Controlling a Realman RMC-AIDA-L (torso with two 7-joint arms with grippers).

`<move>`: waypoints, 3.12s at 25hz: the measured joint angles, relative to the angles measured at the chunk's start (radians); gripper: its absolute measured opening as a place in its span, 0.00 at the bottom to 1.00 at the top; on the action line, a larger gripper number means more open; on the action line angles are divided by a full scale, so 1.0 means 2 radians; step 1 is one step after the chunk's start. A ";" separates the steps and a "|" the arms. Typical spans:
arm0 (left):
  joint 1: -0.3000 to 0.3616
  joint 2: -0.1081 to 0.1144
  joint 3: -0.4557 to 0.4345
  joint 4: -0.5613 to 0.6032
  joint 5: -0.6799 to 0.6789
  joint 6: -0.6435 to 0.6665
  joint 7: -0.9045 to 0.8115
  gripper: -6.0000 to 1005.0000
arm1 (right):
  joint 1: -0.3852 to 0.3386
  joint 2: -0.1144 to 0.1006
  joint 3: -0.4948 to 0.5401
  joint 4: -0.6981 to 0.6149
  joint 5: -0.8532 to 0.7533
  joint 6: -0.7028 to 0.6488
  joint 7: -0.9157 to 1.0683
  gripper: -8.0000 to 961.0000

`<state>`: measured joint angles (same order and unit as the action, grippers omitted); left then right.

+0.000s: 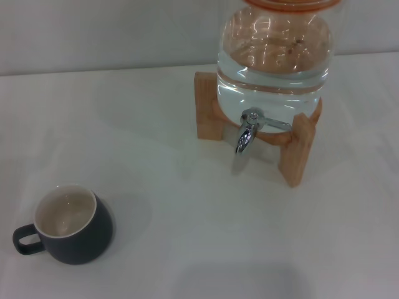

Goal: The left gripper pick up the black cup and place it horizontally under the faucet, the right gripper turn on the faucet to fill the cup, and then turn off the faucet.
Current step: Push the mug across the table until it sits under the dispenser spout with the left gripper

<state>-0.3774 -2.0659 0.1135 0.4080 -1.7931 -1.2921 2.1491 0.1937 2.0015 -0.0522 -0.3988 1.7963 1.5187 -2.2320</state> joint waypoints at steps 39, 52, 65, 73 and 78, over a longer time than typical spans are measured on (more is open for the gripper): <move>0.204 -0.006 0.226 0.278 0.104 -0.132 -0.381 0.88 | 0.013 -0.035 -0.005 -0.028 0.000 -0.048 0.012 0.83; 0.257 -0.008 0.254 0.379 0.144 -0.143 -0.443 0.87 | 0.009 -0.039 -0.006 -0.029 -0.013 -0.055 0.012 0.83; 0.323 -0.017 0.421 0.478 0.081 0.021 -0.348 0.87 | 0.005 -0.035 -0.006 -0.034 -0.022 -0.059 0.010 0.83; 0.399 -0.015 0.588 0.486 -0.024 0.138 -0.224 0.87 | -0.004 -0.033 -0.004 -0.046 -0.018 -0.056 0.016 0.83; 0.457 -0.014 0.646 0.497 -0.076 0.151 -0.186 0.87 | -0.002 -0.036 -0.004 -0.054 -0.020 -0.064 0.023 0.83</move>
<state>0.5373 -2.0945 1.4062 1.4025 -1.9453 -0.9894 1.7776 0.1898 1.9297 -0.0593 -0.5078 1.7554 1.3913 -2.1868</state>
